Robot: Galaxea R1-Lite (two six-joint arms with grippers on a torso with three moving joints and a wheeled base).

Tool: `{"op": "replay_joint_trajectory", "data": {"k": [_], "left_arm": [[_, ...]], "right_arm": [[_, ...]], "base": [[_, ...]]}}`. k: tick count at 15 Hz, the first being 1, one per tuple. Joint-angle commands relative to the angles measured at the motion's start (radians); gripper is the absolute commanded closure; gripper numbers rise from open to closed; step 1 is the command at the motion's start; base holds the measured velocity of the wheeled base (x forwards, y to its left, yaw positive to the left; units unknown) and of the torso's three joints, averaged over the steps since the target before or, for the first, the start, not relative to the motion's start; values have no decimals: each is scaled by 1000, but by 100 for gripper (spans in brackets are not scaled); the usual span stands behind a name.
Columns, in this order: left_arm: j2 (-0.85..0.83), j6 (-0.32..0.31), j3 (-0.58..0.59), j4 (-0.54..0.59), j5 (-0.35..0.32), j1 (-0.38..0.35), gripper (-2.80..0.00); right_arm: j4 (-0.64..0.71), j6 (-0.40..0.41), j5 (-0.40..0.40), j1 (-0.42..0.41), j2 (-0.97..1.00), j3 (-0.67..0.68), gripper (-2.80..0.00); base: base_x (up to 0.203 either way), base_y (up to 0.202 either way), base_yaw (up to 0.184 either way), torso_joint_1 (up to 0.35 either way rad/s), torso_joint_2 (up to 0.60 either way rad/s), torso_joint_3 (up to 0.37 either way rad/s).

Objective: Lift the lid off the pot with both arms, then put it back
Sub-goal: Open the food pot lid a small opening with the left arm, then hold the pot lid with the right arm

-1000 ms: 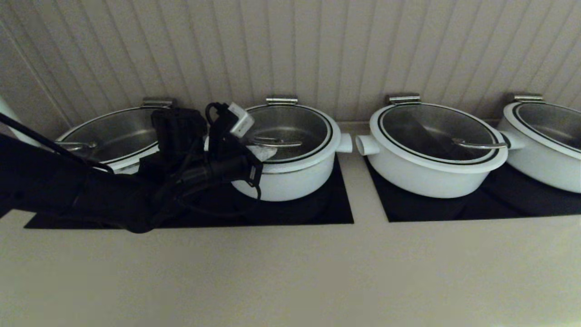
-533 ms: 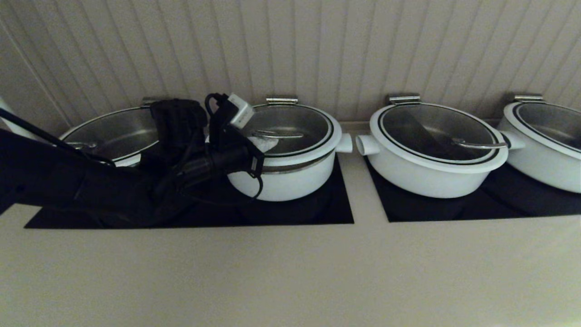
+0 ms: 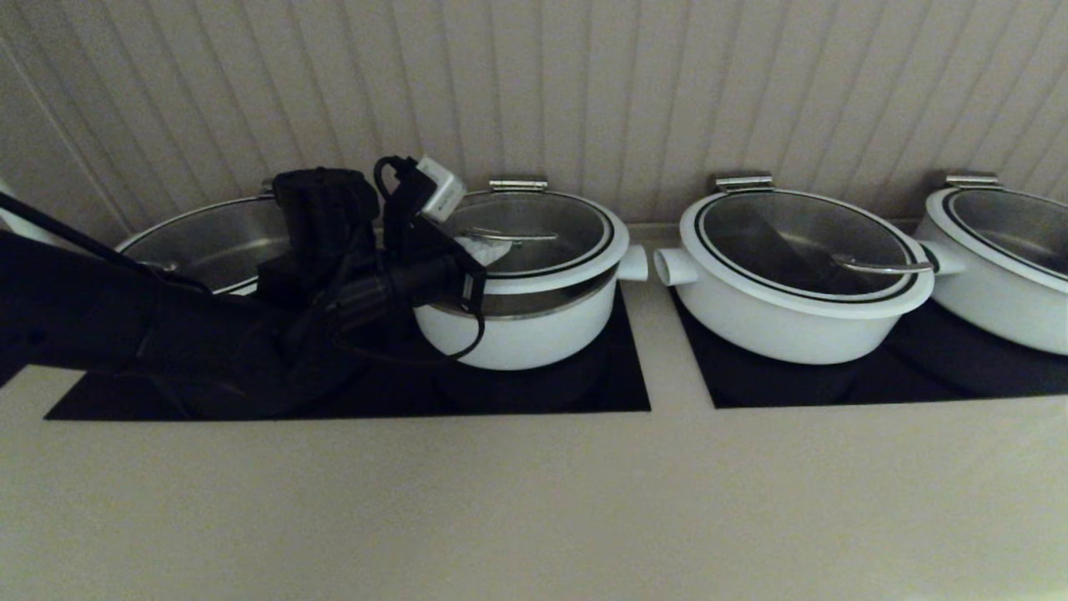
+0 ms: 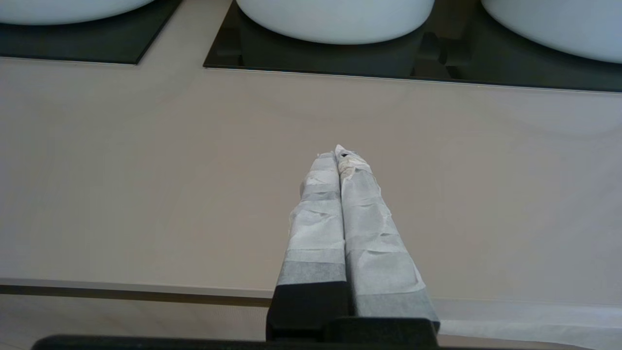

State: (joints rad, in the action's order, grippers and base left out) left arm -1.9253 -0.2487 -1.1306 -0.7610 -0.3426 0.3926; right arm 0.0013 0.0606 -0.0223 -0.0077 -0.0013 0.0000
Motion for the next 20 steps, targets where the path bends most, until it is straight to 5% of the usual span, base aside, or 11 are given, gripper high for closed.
{"op": "replay_joint_trajectory", "data": {"k": [1, 20], "left_arm": [[-1, -3, -21, -2, 2, -6, 0], [0, -4, -54, -1, 2, -43, 0]], "right_arm": [[0, -1, -1, 0, 1, 0, 0], [0, 5, -2, 0, 1, 0, 0]], "base": [[0, 0, 0, 0, 0, 0], [0, 0, 0, 0, 0, 0]]}}
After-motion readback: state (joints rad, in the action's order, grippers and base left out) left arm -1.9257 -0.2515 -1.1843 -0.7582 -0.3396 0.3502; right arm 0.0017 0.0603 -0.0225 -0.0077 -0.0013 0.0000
